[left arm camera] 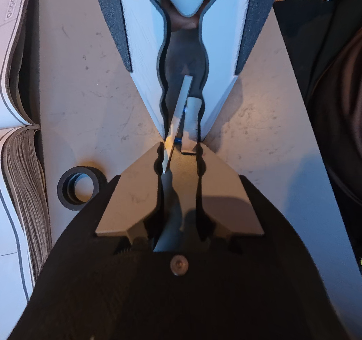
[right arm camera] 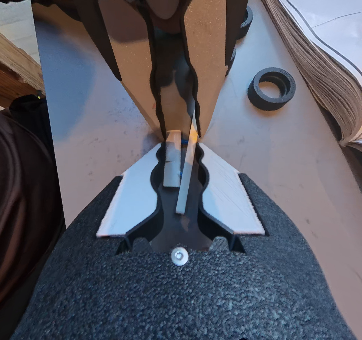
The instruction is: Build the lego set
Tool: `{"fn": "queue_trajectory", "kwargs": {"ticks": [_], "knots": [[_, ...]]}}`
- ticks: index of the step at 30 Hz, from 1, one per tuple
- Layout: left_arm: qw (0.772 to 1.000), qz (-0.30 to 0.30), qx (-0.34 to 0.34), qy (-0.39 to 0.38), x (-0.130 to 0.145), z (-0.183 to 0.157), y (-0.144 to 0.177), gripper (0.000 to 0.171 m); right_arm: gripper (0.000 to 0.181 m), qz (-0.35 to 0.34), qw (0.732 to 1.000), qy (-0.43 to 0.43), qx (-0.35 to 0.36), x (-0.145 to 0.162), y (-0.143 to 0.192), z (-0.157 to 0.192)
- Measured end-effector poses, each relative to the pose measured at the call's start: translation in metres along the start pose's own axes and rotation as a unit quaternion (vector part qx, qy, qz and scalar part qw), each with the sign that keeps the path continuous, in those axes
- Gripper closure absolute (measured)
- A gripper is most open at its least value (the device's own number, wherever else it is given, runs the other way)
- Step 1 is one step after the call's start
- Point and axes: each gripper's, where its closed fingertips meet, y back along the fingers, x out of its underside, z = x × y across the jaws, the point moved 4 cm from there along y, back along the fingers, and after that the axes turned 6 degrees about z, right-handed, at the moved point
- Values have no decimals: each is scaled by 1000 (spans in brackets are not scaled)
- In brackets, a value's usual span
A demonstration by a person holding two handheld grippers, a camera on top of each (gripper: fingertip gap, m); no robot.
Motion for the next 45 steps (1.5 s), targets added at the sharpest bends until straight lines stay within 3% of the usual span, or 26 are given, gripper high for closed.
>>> {"fn": "queue_trajectory", "kwargs": {"ticks": [4, 5, 13, 17, 21, 23, 28, 37, 45], "knots": [[1000, 0, -1, -2, 0, 0, 0, 141, 151, 0, 1000, 0, -2, 1, 0, 0], [1000, 2, -3, -8, 0, -1, 0, 149, 157, -1, 1000, 6, 1, 1, 0, 1], [1000, -2, -1, 0, -1, -1, 0, 149, 157, -1, 1000, 10, 15, 1, 1, 1], [1000, -4, -9, -4, -1, -2, -1, 149, 143, 13, 999, -6, 41, 16, 15, 1], [1000, -4, -10, -6, -1, -2, -1, 149, 143, 26, 998, -16, 62, 28, 26, 6], [1000, -4, -7, -8, -1, -4, 0, 149, 153, 24, 998, -18, 50, 29, 25, 9], [1000, -3, -8, -2, 0, -4, 0, 149, 159, 4, 999, -21, 41, 29, 23, 9], [1000, -4, -12, -1, -1, -4, 0, 149, 158, -4, 998, -58, 18, 29, 23, 7], [997, -2, -69, -31, -7, 0, -2, 148, 155, -1, 994, -82, 74, 37, 29, 5]]}}
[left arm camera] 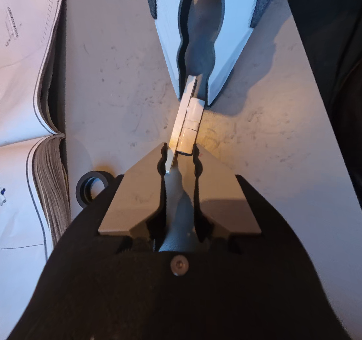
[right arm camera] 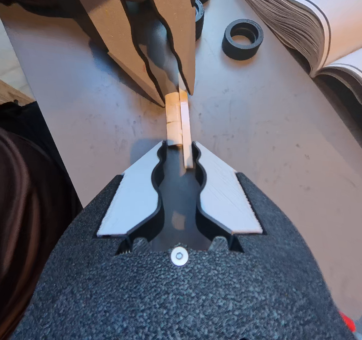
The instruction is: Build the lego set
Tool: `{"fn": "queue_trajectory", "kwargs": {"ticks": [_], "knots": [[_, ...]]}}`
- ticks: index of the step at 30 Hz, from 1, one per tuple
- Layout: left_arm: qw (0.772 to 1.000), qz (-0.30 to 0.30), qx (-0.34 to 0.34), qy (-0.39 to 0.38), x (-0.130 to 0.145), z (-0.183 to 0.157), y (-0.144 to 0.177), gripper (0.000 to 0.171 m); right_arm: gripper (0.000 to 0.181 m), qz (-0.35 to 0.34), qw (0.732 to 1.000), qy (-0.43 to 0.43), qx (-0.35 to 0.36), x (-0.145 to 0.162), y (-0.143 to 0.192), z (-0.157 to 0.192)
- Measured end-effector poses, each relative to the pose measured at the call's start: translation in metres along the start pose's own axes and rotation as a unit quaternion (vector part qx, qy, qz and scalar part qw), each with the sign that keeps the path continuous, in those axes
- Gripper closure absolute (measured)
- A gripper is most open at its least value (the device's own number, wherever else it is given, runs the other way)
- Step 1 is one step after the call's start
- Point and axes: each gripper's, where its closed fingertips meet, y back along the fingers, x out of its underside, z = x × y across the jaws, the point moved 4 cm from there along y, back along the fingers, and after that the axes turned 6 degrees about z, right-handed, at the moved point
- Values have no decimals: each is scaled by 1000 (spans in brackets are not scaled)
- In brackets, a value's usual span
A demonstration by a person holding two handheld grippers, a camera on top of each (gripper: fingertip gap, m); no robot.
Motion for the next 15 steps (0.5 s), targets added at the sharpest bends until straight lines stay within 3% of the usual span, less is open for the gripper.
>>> {"fn": "queue_trajectory", "kwargs": {"ticks": [15], "knots": [[999, -15, -50, -5, -3, 9, 3, 128, 147, -3, 994, -73, 78, 20, 18, -19]]}}
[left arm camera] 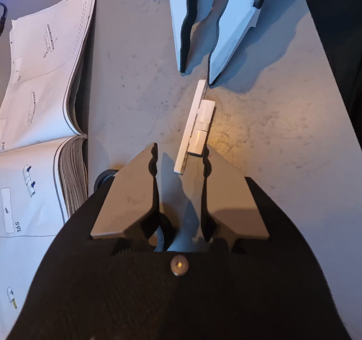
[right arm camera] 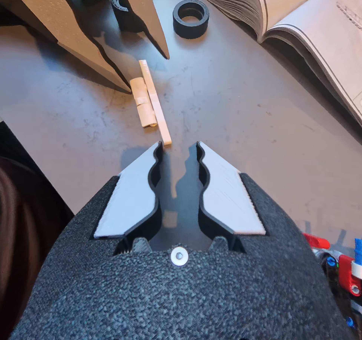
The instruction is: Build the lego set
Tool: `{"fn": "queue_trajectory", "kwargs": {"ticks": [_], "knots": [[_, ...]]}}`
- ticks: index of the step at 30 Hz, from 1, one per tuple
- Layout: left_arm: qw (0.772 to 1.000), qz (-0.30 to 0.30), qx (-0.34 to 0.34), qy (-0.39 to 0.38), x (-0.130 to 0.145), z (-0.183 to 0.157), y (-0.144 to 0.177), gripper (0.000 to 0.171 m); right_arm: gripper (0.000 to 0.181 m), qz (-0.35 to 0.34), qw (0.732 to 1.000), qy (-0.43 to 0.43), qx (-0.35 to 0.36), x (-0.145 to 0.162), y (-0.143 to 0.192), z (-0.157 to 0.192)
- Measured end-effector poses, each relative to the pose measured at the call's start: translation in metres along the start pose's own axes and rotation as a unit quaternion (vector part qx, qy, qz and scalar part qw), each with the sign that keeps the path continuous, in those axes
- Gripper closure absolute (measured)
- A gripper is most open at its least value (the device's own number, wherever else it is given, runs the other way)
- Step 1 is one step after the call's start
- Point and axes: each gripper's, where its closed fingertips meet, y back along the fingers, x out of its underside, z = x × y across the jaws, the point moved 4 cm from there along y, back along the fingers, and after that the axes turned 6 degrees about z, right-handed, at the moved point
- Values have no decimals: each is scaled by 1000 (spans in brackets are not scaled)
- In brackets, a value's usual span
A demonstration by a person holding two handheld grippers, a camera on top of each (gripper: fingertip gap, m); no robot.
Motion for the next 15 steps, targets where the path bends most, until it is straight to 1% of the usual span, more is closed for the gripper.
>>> {"fn": "queue_trajectory", "kwargs": {"ticks": [5, 9, 10, 15], "knots": [[1000, 1, 7, 1, 2, 0, 0, 126, 148, -5, 1000, 15, -6, 2, 2, 2], [1000, 7, 0, -8, 3, -2, -1, 127, 163, -8, 999, 39, -33, 2, 1, 7], [1000, 7, -1, -10, 3, -2, -1, 127, 164, -7, 999, 37, -39, 2, 1, 7], [1000, 10, -16, -5, 4, 3, -2, 130, 161, -7, 998, 36, -44, 2, 1, 7]]}}
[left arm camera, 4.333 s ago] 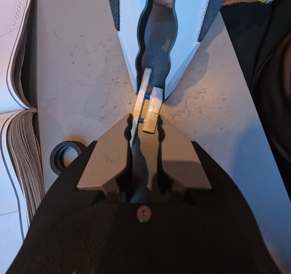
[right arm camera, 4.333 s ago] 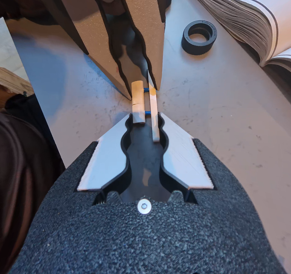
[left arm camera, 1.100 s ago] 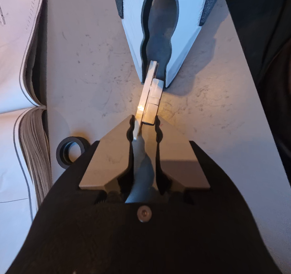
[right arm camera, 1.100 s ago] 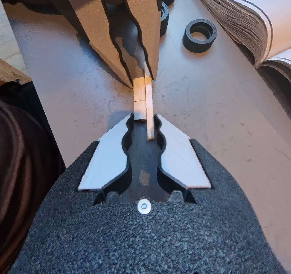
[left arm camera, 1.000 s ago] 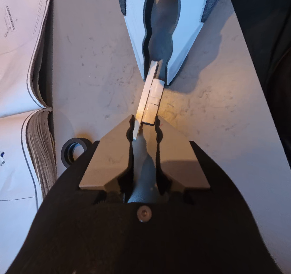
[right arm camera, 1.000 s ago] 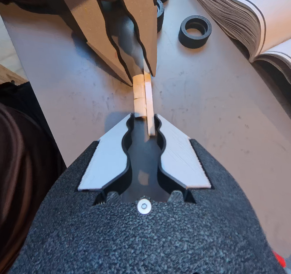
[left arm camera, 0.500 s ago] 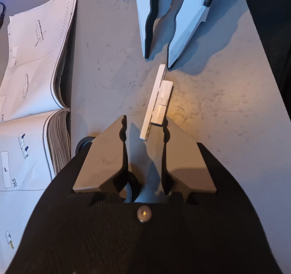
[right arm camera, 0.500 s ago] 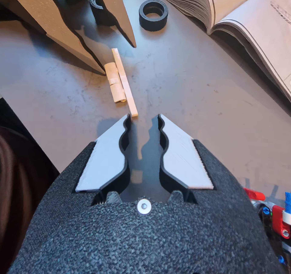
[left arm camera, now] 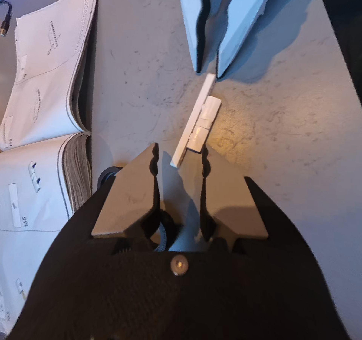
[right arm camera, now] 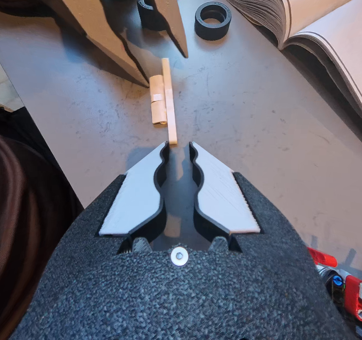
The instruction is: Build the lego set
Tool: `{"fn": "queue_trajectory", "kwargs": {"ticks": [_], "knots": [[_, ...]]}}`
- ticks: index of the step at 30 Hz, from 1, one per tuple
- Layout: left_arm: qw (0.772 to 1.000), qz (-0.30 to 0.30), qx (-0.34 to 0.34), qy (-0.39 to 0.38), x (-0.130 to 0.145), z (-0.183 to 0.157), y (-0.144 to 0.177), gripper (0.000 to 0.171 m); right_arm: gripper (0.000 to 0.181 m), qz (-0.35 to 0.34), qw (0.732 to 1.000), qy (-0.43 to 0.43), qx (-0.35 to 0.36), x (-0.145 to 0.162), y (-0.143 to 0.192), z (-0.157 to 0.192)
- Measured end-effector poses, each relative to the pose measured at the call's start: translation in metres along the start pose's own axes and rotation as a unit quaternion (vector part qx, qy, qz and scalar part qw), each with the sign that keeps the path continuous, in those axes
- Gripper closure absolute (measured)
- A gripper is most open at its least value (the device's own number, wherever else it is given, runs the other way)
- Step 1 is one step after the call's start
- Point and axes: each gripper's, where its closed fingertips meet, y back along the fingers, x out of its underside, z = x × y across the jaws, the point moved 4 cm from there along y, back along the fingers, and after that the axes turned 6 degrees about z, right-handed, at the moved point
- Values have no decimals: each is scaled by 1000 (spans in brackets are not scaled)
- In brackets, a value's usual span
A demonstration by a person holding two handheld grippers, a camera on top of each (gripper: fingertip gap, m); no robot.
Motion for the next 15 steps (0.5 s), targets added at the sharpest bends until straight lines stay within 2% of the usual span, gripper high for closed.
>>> {"fn": "queue_trajectory", "kwargs": {"ticks": [4, 7, 9, 12, 15], "knots": [[998, 18, -61, 12, 2, 14, -4, 135, 146, -1, 998, 50, -41, -1, 0, 16], [992, 14, -117, 33, 1, 29, 1, 145, 149, -9, 992, 101, -70, -2, 1, 33], [990, -3, -127, 52, 0, 36, 7, 143, 154, -20, 992, 111, -63, -5, 2, 35], [991, -34, -93, 86, -3, 35, 13, 139, 155, -42, 995, 88, -30, -12, 3, 26], [992, -60, -28, 112, -9, 25, 13, 135, 156, -82, 995, 57, 11, -23, 7, 11]]}}
